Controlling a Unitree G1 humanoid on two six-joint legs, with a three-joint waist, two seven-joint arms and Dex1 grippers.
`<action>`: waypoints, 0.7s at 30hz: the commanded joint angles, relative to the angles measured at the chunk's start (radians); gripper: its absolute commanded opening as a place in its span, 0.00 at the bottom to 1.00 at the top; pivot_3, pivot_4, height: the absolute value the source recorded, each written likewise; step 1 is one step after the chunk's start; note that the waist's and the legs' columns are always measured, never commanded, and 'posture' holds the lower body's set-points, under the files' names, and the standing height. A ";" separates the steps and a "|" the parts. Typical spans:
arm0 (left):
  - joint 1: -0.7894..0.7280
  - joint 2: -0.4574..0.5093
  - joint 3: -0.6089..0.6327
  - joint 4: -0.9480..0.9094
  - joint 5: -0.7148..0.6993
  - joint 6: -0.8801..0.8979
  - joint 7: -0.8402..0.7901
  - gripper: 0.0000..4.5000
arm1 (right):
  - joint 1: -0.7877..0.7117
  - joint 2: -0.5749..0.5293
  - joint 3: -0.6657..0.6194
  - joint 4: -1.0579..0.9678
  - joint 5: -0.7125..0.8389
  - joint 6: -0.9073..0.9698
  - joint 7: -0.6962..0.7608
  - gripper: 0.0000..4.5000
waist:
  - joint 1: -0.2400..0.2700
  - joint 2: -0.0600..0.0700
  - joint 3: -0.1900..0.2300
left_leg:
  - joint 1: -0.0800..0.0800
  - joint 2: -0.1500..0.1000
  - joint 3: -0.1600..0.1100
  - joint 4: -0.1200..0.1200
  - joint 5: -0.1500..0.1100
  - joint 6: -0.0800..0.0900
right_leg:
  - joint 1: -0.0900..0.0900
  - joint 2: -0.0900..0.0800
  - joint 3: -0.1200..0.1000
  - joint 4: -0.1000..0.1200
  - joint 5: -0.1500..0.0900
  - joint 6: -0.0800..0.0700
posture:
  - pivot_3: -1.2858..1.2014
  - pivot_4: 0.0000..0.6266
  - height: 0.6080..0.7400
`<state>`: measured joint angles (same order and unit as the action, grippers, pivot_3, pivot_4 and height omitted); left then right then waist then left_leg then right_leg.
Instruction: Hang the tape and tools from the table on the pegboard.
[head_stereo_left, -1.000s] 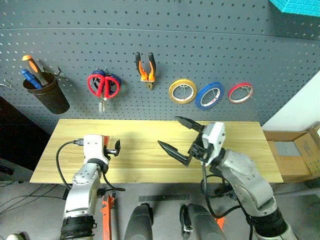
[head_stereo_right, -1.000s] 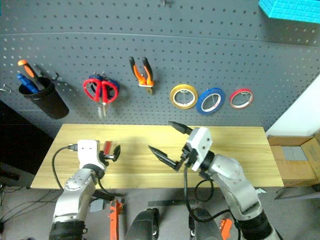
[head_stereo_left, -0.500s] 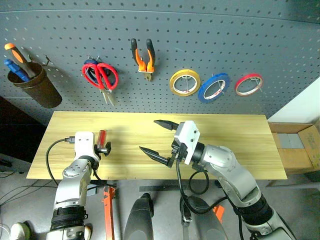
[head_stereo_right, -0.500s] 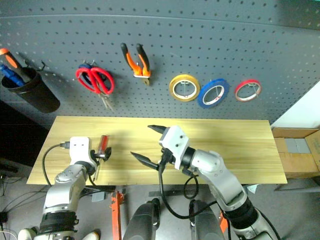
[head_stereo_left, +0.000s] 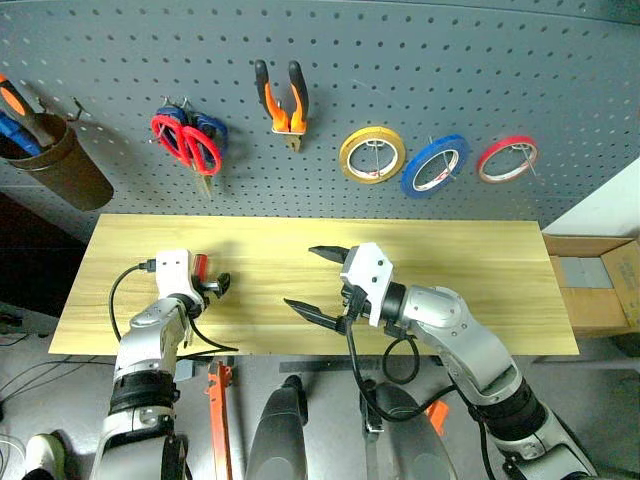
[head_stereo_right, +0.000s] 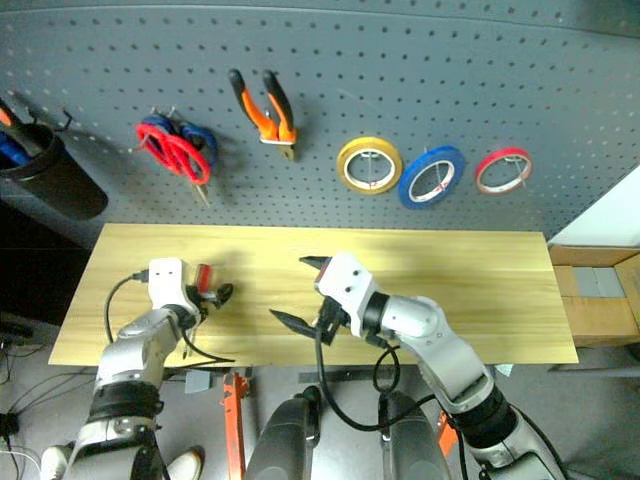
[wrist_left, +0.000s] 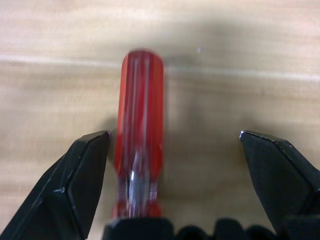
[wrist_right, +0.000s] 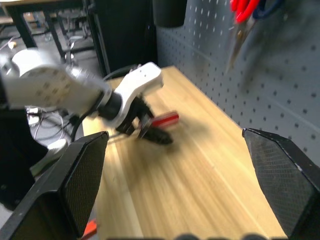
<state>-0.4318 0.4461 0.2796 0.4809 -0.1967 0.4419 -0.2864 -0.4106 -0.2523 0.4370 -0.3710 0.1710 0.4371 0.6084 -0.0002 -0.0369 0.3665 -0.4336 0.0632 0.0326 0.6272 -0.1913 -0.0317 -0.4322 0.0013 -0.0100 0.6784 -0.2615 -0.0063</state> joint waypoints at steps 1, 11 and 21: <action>-0.010 0.012 -0.007 0.049 0.005 -0.027 -0.023 0.91 | -0.006 0.007 0.006 -0.042 0.001 0.001 0.007 1.00 | 0.000 0.000 0.001 | 0.000 0.000 0.000 0.000 0.000 0.000 | 0.000 0.000 0.000 0.000 0.000 0.000 | 0.52 0.68 1.00; 0.002 -0.019 -0.026 0.031 0.007 -0.031 -0.025 0.20 | -0.019 0.021 -0.009 -0.029 0.002 -0.026 0.016 1.00 | -0.001 0.001 0.003 | 0.000 0.000 0.001 -0.001 0.000 -0.002 | -0.001 -0.001 0.000 0.000 0.000 0.000 | 0.52 0.63 1.00; 0.089 -0.055 -0.039 -0.287 0.079 -0.097 0.112 0.20 | 0.059 0.021 -0.166 -0.096 0.199 -0.074 0.091 1.00 | 0.002 -0.006 -0.001 | -0.003 0.000 0.000 -0.001 0.002 -0.007 | -0.002 -0.001 -0.001 -0.001 0.000 0.000 | 0.54 0.49 1.00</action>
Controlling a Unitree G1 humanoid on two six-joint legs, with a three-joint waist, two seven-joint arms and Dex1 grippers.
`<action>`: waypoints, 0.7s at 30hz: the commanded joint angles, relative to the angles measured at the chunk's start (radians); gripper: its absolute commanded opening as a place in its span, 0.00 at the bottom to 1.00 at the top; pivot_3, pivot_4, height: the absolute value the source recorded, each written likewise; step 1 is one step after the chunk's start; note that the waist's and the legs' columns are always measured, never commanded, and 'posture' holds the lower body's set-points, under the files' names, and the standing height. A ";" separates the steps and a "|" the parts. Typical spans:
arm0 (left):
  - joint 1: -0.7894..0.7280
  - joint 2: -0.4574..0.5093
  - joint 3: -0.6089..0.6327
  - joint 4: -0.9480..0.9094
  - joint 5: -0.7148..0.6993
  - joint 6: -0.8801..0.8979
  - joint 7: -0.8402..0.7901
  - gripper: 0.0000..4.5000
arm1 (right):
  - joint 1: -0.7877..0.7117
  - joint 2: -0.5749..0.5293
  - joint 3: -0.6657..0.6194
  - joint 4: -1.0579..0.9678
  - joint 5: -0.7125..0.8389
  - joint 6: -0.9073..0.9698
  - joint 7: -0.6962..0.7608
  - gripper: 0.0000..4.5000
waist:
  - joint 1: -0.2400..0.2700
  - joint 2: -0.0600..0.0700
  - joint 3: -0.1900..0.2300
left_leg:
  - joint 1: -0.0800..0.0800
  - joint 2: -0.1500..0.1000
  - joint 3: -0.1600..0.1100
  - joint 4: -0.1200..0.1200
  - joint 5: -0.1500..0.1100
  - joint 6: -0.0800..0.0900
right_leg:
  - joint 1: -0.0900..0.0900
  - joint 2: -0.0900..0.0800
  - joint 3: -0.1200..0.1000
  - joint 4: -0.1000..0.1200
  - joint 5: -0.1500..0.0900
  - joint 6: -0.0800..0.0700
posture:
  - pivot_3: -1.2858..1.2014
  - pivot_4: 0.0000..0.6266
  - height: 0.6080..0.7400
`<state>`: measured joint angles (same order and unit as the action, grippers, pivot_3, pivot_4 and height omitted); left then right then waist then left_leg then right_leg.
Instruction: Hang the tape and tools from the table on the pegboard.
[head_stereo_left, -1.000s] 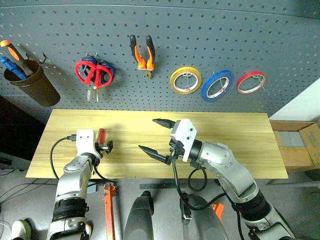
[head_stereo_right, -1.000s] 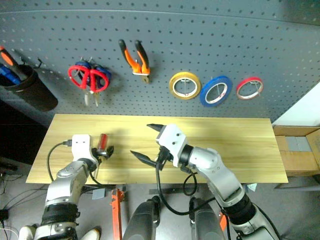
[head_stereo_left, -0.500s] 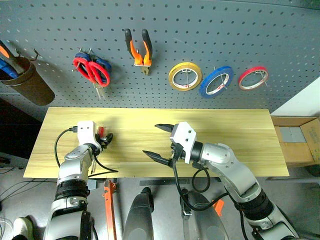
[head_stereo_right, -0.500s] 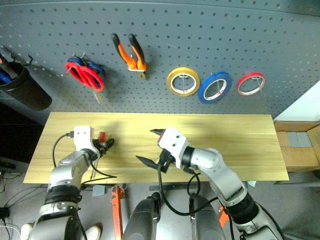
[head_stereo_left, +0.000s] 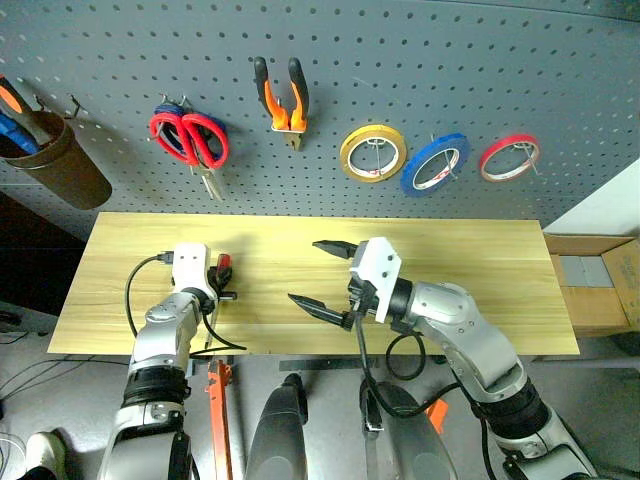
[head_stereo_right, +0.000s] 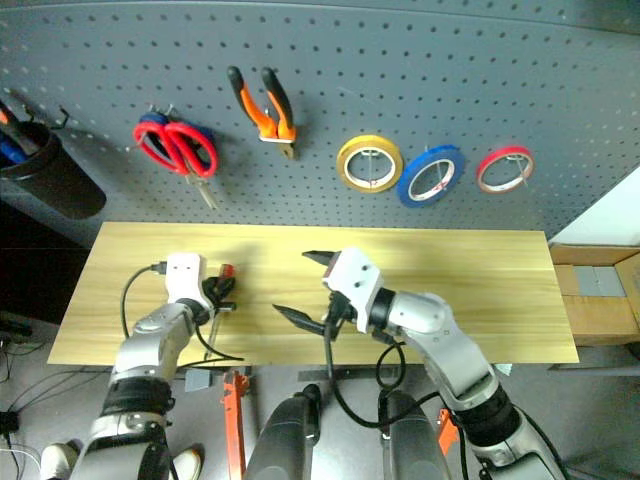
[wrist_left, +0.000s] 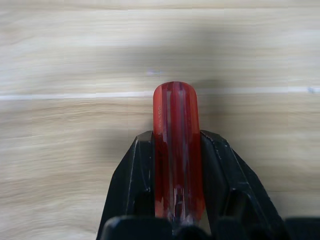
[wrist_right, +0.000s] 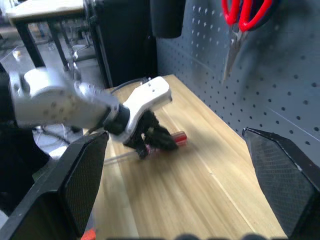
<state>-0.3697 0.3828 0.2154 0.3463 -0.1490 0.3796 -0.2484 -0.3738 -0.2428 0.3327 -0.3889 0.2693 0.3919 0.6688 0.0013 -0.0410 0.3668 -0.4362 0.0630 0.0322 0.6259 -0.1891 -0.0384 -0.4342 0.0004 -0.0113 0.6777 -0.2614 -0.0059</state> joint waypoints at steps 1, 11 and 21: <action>0.042 0.006 0.032 -0.207 0.039 -0.032 0.098 0.20 | 0.031 0.017 -0.079 -0.085 0.132 -0.041 0.043 1.00 | 0.001 -0.002 -0.001 | 0.000 0.000 0.000 0.000 0.000 -0.001 | -0.001 0.000 0.000 0.000 0.000 0.000 | 0.54 0.47 1.00; 0.058 -0.033 0.103 -0.586 0.151 -0.172 0.336 0.20 | 0.002 0.124 -0.158 -0.048 0.257 -0.079 0.010 1.00 | 0.013 -0.013 -0.041 | -0.002 0.000 -0.001 -0.001 0.001 -0.003 | -0.002 0.000 -0.002 0.001 0.000 0.000 | 0.57 0.31 1.00; -0.134 0.039 0.154 -0.448 0.158 -0.269 0.385 0.20 | -0.075 0.190 -0.169 0.006 0.272 -0.123 -0.002 1.00 | 0.032 -0.020 -0.085 | -0.002 0.000 0.000 0.000 0.001 -0.002 | -0.001 0.002 -0.005 0.002 0.000 0.000 | 0.58 0.25 1.00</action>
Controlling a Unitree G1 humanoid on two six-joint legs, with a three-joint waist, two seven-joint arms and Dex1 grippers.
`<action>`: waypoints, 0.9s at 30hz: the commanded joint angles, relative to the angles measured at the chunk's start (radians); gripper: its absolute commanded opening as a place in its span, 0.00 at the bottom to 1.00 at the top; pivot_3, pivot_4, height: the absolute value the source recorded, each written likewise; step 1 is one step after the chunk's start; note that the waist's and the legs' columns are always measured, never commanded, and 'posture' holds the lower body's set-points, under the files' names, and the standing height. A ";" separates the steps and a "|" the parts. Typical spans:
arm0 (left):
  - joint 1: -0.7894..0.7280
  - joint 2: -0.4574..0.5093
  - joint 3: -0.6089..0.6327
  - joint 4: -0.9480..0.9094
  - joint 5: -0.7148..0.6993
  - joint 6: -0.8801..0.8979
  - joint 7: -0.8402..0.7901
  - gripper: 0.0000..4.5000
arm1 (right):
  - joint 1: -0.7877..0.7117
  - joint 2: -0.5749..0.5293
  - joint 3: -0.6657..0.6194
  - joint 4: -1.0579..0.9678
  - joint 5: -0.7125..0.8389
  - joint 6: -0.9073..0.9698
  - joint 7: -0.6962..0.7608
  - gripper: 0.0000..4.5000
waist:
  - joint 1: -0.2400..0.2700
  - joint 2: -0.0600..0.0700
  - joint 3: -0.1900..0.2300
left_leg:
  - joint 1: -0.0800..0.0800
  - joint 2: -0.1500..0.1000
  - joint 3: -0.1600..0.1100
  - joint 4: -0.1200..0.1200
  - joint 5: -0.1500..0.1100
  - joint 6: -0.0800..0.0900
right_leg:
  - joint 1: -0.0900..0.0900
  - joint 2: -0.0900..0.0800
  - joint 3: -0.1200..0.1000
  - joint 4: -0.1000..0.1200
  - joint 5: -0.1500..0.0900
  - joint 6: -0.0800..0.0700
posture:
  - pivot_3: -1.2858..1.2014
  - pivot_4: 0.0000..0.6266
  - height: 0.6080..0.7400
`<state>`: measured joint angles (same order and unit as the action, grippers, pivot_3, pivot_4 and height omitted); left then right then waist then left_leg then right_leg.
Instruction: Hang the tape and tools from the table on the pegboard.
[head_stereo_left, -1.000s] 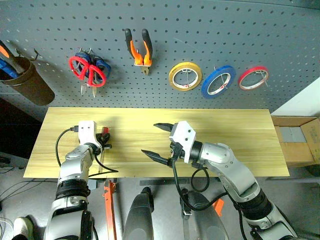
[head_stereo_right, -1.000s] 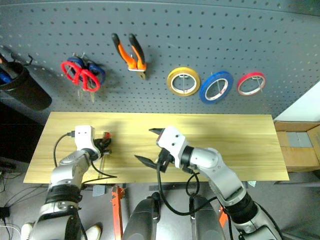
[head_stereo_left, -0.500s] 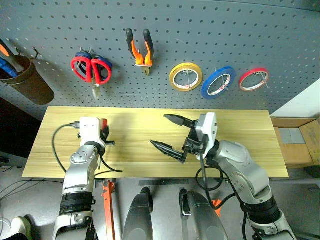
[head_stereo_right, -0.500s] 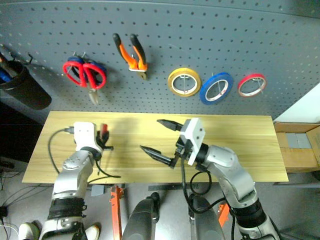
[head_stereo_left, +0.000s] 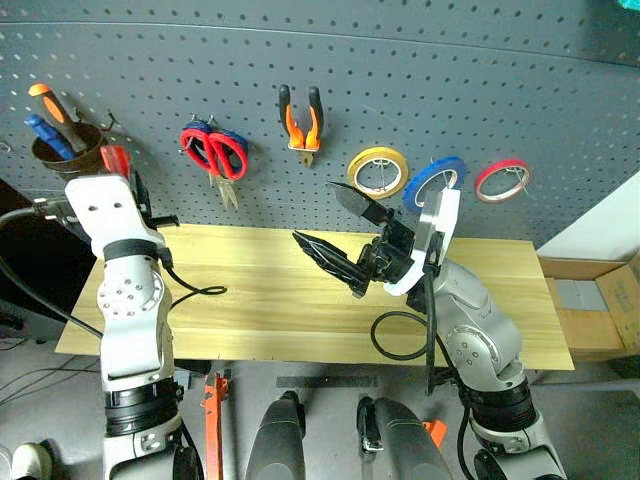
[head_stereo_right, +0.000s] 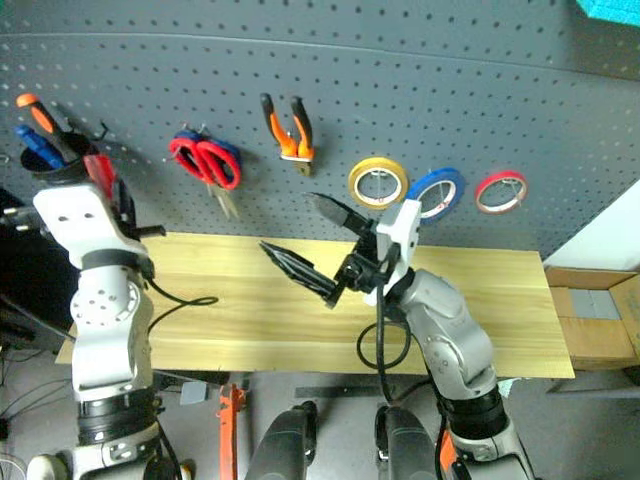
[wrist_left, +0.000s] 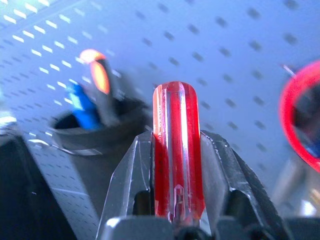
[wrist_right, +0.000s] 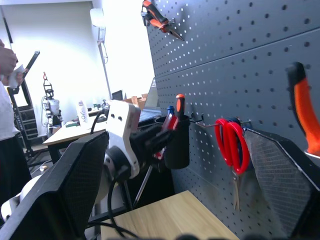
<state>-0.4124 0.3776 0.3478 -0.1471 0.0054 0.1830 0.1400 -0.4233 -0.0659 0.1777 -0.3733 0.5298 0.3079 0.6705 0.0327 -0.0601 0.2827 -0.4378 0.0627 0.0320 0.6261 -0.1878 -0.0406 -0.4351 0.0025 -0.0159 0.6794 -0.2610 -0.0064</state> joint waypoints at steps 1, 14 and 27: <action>-0.148 0.063 0.023 0.099 -0.001 -0.099 -0.007 0.20 | -0.035 0.020 -0.013 -0.004 0.007 -0.049 -0.005 1.00 | 0.004 -0.001 -0.002 | 0.000 0.000 0.000 0.000 0.001 0.000 | 0.000 0.000 0.000 0.000 0.000 0.000 | 0.57 0.25 1.00; -0.644 0.188 -0.020 0.690 -0.010 -0.451 -0.066 0.20 | -0.151 0.096 0.016 0.049 -0.056 -0.103 -0.088 1.00 | 0.018 -0.005 -0.021 | 0.000 0.000 0.000 0.000 0.005 -0.004 | 0.001 0.000 -0.002 0.001 0.006 -0.007 | 0.56 0.24 1.00; -0.718 0.268 0.003 0.938 -0.023 -0.597 -0.023 0.20 | -0.129 0.069 0.032 0.088 -0.165 -0.171 -0.123 1.00 | 0.013 -0.005 -0.021 | 0.000 0.001 0.000 0.002 0.006 -0.004 | 0.000 0.001 -0.003 0.002 0.007 -0.008 | 0.56 0.28 1.00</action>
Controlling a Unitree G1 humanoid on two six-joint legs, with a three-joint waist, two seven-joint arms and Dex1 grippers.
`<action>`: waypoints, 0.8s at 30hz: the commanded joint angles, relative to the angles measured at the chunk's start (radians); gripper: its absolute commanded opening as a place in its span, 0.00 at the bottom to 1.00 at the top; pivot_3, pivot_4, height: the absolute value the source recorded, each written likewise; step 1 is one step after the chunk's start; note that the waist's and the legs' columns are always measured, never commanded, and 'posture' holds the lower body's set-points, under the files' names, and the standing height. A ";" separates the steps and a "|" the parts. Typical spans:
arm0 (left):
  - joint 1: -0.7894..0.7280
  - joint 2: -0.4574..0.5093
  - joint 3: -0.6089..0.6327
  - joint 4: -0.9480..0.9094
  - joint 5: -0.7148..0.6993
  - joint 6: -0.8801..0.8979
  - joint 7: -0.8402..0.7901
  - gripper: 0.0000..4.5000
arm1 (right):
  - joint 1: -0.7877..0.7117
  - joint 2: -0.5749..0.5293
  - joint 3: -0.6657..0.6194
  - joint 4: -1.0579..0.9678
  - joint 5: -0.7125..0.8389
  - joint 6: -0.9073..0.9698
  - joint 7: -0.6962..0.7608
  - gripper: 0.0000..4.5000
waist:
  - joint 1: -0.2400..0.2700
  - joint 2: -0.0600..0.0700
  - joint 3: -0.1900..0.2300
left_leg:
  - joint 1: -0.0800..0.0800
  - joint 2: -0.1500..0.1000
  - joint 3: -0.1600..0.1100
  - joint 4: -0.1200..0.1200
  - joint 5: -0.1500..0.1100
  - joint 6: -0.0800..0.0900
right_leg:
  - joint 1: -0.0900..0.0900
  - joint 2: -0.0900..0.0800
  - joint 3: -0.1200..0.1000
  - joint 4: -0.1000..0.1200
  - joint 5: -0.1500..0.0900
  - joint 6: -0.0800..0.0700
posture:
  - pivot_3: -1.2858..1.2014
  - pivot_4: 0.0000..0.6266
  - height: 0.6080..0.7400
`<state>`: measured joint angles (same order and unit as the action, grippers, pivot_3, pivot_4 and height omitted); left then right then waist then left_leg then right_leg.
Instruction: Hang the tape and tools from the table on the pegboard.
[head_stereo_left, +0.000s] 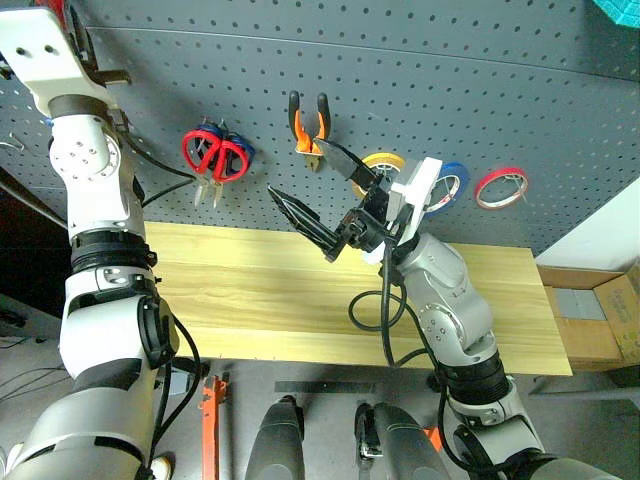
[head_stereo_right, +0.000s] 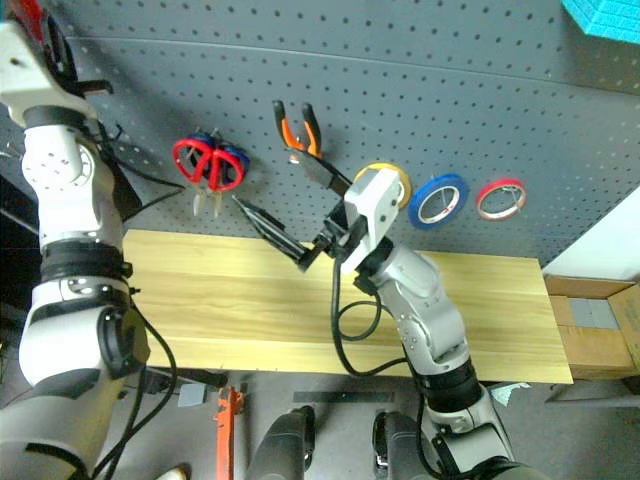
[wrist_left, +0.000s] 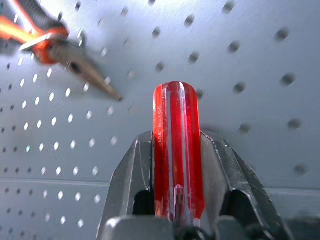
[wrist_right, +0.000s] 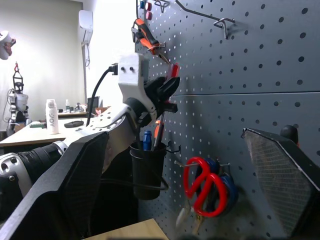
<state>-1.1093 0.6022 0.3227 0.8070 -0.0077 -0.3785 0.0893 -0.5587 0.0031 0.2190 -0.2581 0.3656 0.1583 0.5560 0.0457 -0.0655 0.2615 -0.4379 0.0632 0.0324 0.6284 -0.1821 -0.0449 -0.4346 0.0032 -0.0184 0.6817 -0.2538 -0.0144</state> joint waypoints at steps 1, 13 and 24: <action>-0.018 0.054 0.033 -0.011 -0.013 -0.030 0.035 0.20 | 0.007 0.001 -0.009 -0.024 -0.001 -0.023 -0.008 1.00 | -0.001 0.000 0.000 | 0.000 0.000 0.000 0.000 0.000 0.000 | 0.000 0.000 0.000 0.000 0.000 0.000 | 0.56 0.28 1.00; 0.000 0.108 0.030 0.036 -0.024 -0.036 0.028 0.20 | 0.011 0.001 -0.006 -0.008 0.000 -0.032 -0.003 1.00 | 0.004 0.000 0.000 | 0.001 0.000 -0.001 0.002 0.001 0.000 | 0.002 0.000 -0.001 0.001 0.001 -0.001 | 0.57 0.30 1.00; 0.177 0.042 0.065 -0.106 -0.072 0.070 0.082 0.20 | 0.010 -0.006 -0.012 -0.003 -0.004 -0.038 -0.012 1.00 | -0.001 0.000 0.000 | 0.004 0.001 -0.001 0.001 0.001 0.000 | 0.005 0.000 0.000 0.001 0.001 -0.001 | 0.56 0.32 1.00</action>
<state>-0.9368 0.6380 0.3692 0.7689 -0.0733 -0.3184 0.1565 -0.5461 -0.0035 0.2178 -0.2379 0.3634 0.1419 0.5449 0.0451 -0.0655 0.2614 -0.4342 0.0641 0.0316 0.6297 -0.1816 -0.0445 -0.4299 0.0032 -0.0190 0.6828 -0.2526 -0.0155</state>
